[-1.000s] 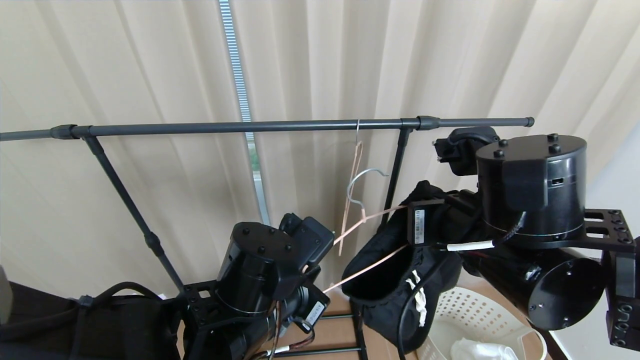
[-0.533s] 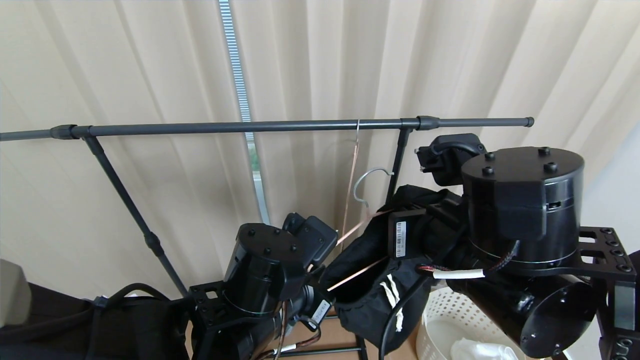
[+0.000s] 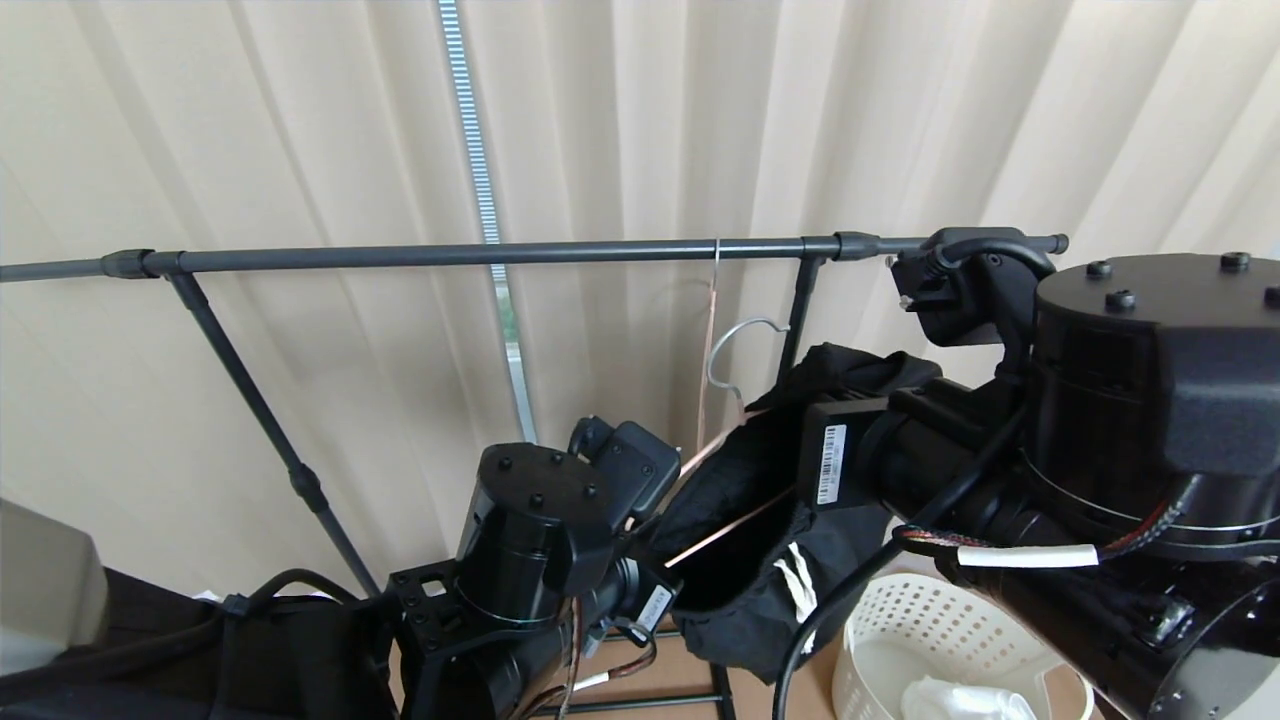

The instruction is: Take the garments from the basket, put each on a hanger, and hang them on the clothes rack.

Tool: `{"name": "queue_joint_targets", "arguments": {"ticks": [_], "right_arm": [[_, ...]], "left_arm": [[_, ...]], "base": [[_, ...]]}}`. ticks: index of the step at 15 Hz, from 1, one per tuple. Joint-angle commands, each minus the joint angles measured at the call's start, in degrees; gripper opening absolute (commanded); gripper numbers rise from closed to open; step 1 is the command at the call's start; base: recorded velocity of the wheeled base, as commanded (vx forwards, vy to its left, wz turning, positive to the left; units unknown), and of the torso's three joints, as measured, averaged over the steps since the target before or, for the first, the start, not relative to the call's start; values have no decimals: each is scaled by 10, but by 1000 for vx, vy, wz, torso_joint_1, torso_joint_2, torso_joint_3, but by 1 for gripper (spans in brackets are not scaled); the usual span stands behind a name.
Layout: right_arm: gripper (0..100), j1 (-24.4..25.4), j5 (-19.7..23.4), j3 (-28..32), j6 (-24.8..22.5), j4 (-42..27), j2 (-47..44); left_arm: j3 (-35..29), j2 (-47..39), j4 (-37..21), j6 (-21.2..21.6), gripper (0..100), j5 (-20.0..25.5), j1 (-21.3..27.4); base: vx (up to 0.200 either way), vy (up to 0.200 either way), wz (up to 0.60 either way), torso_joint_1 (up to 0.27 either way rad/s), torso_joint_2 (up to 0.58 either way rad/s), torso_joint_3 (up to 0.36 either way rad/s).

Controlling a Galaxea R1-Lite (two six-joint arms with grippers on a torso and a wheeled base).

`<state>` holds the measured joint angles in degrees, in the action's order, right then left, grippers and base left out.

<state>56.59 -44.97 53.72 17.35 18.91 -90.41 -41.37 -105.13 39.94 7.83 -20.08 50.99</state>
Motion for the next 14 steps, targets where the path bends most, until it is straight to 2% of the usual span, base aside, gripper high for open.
{"name": "queue_joint_targets", "arguments": {"ticks": [1, 3, 10, 11, 14], "right_arm": [[0, 0, 0, -1, 0, 0, 3], [0, 7, 6, -10, -1, 1, 4], [0, 16, 16, -14, 1, 2, 4], [100, 17, 16, -17, 0, 14, 4], [100, 17, 19, -44, -35, 58, 7]], "left_arm": [[1, 0, 2, 0, 0, 0, 0], [0, 0, 23, 1, 0, 0, 0], [1, 0, 39, 2, 0, 0, 0], [1, 0, 40, 2, 0, 0, 0], [0, 1, 43, 3, 0, 0, 1]], "base": [[0, 0, 0, 0, 0, 0], [0, 0, 0, 0, 0, 0], [0, 0, 0, 0, 0, 0], [0, 0, 0, 0, 0, 0], [0, 0, 0, 0, 0, 0]]}}
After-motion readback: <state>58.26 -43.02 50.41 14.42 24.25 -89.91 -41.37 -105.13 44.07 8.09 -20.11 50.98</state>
